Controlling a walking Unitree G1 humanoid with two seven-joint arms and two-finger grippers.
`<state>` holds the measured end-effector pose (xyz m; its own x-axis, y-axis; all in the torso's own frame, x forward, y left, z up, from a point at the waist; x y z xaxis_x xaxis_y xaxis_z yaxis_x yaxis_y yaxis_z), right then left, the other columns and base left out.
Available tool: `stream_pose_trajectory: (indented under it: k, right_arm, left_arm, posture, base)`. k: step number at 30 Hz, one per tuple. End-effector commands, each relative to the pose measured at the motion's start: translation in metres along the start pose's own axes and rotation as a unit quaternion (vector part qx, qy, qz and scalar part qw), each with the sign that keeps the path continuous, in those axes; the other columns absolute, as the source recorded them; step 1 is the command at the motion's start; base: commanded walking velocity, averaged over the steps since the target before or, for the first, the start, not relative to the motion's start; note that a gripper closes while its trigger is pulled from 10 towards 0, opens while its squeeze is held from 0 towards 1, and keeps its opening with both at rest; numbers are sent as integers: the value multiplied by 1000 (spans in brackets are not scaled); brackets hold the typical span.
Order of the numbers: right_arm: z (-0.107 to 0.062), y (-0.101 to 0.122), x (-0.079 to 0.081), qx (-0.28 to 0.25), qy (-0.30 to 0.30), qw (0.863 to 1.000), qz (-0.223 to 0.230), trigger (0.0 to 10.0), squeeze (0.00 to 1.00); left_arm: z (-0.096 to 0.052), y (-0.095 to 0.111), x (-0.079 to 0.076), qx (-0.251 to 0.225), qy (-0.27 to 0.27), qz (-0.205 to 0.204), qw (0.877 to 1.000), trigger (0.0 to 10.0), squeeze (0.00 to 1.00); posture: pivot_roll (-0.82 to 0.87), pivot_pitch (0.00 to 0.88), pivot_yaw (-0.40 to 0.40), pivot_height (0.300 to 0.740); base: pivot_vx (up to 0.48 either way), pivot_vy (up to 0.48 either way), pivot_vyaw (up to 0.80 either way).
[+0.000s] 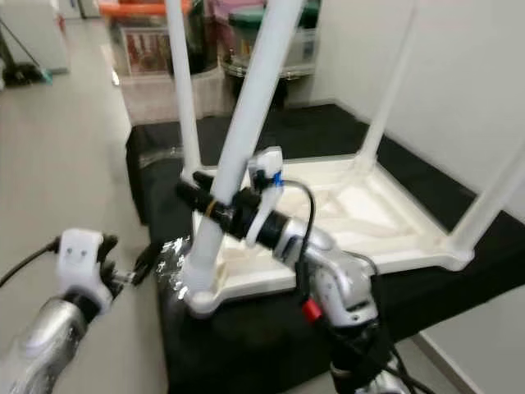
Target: Building children table
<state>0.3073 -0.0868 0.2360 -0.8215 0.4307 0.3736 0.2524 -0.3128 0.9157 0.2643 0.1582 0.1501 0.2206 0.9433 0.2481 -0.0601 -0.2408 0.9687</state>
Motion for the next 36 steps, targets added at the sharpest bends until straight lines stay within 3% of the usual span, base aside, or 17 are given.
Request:
stream_pose_trajectory:
  k: [1, 6, 11, 15, 23, 29, 36]
  right_arm:
    - [4, -1, 5, 2, 17, 1000, -12, 10000, 0]
    - [9, -8, 2, 26, 20, 998, -51, 10000, 0]
    - [12, -8, 1, 25, 25, 998, -57, 10000, 0]
    - [21, -13, -3, 38, 39, 994, -91, 10000, 0]
    - [32, -16, -9, 54, 69, 991, -101, 10000, 0]
    - [28, -22, -13, 71, 89, 989, -94, 10000, 0]
    - [13, -33, -22, 102, 101, 986, -81, 10000, 0]
  left_arm:
    - [-2, -4, 2, 8, 5, 10, 1000, 10000, 0]
    - [-8, -10, 0, 22, -4, 12, 1000, 10000, 0]
    - [-12, -12, -1, 27, -12, 11, 999, 10000, 0]
    - [-21, -22, -8, 52, -50, 21, 997, 10000, 0]
    - [-26, -23, -7, 54, -47, 20, 997, 10000, 0]
    - [-27, -22, -8, 51, -46, 14, 998, 10000, 0]
    - [-29, -23, -8, 53, -47, 10, 997, 10000, 0]
  posture:
    - [75, 0, -54, 740]
    - [89, 0, -55, 740]
    - [89, 0, -55, 740]
    - [106, 0, -56, 740]
    - [136, 0, -75, 740]
    - [145, 0, -82, 740]
    - [145, 0, -83, 740]
  base:
    - [0, 0, 0]
    - [0, 0, 0]
    - [0, 0, 0]
    - [0, 0, 0]
    - [0, 0, 0]
    - [0, 0, 0]
    - [0, 0, 0]
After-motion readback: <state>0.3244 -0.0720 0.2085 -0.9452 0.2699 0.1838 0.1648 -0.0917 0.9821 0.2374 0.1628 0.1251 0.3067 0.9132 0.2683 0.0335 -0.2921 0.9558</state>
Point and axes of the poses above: a point about 5 cm out from each wrist's last joint towards the gripper, its own z axis pointing out of the wrist towards the gripper, its own y axis along the axis of the wrist's last joint, x = y × z, the point moved 1 cm from there along z, pointing out of the wrist towards the gripper, and after that the axes turned 15 degrees about z, right-handed, at the moved point
